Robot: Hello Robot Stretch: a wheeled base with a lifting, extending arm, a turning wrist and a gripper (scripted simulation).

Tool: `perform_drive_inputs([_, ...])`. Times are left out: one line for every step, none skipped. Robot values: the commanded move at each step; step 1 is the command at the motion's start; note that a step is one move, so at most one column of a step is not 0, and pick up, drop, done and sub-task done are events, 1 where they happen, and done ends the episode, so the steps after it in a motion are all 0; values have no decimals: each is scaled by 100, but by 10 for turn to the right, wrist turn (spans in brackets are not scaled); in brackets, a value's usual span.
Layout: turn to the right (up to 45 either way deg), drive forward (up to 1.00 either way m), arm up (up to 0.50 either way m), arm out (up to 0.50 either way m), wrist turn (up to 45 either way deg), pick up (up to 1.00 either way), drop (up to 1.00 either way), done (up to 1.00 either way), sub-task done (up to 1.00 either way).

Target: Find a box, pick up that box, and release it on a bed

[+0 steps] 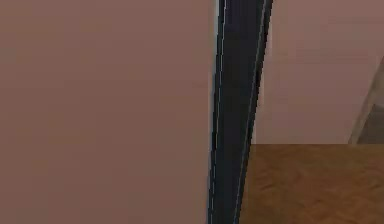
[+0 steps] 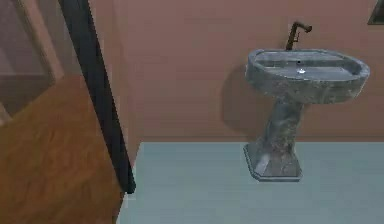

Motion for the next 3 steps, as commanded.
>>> perform_drive_inputs([-450,0,0,0,0,0,0,0,0])
perform_drive_inputs([-450,0,0,0,0,0,0,0,0])
perform_drive_inputs([-450,0,0,0,0,0,0,0,0])
